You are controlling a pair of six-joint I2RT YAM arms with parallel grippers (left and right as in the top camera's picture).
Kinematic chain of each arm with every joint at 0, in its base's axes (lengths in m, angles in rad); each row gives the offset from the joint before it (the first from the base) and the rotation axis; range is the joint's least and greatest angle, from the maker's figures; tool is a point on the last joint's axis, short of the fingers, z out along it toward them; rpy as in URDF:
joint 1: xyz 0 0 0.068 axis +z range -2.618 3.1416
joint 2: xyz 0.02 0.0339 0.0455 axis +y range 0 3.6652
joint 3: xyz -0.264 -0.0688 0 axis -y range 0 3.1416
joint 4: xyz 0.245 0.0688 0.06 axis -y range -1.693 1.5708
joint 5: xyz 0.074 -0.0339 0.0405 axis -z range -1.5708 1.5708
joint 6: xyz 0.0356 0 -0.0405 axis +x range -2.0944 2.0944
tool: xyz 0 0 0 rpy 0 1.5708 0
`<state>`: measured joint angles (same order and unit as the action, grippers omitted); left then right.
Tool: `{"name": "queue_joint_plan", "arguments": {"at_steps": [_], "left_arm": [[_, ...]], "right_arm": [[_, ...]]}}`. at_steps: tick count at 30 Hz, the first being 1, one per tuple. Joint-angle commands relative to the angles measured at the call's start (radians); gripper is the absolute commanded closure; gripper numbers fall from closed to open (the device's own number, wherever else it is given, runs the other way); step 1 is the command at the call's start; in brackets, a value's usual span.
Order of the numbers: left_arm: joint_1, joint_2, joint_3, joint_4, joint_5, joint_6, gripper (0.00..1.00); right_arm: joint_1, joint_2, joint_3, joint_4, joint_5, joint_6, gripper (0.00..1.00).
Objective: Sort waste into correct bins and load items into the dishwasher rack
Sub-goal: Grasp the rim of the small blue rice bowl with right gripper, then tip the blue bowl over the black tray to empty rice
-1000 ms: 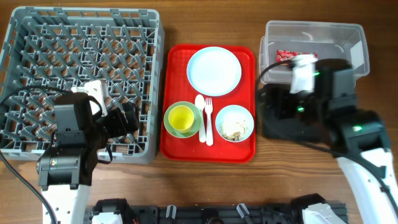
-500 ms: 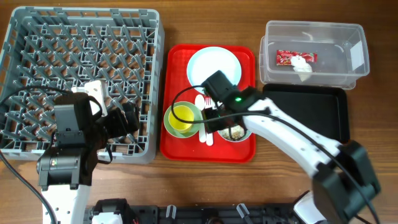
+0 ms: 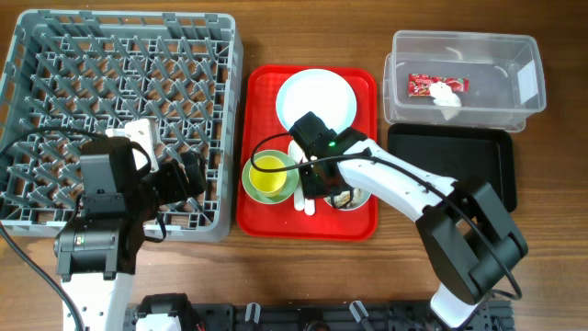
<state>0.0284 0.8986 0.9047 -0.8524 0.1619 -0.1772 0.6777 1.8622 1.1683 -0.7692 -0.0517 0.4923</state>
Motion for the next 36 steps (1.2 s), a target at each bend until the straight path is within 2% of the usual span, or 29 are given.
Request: {"name": "queue_joint_plan", "arguments": {"at_steps": [1,10,14,16,23,24,30,36], "left_arm": [[-0.004,-0.002,0.016,0.002,0.012,0.009,0.00],[-0.004,-0.002,0.016,0.002,0.011,0.010,0.00],[-0.004,-0.002,0.016,0.002,0.011,0.010,0.00],[-0.004,-0.002,0.016,0.002,0.011,0.010,0.00],[-0.004,-0.002,0.016,0.002,0.011,0.010,0.00],[-0.004,-0.002,0.016,0.002,0.011,0.010,0.00],[-0.004,-0.002,0.016,0.002,0.011,0.010,0.00],[-0.004,-0.002,0.016,0.002,0.011,0.010,0.00]], "right_arm": [[0.001,0.000,0.003,-0.003,0.007,0.016,0.96],[-0.120,-0.260,0.042,-0.066,-0.021,0.005,0.96],[-0.267,-0.384,0.042,-0.082,-0.105,0.002,0.96],[-0.364,-0.408,0.042,-0.092,-0.189,-0.045,0.96],[-0.682,-0.351,-0.045,-0.054,-0.611,-0.156,0.96],[-0.764,-0.327,-0.090,-0.036,-0.698,-0.192,0.96],[-0.937,-0.249,-0.189,0.039,-0.959,-0.279,0.96],[-1.041,-0.160,-0.230,0.082,-1.148,-0.284,0.96]]}}
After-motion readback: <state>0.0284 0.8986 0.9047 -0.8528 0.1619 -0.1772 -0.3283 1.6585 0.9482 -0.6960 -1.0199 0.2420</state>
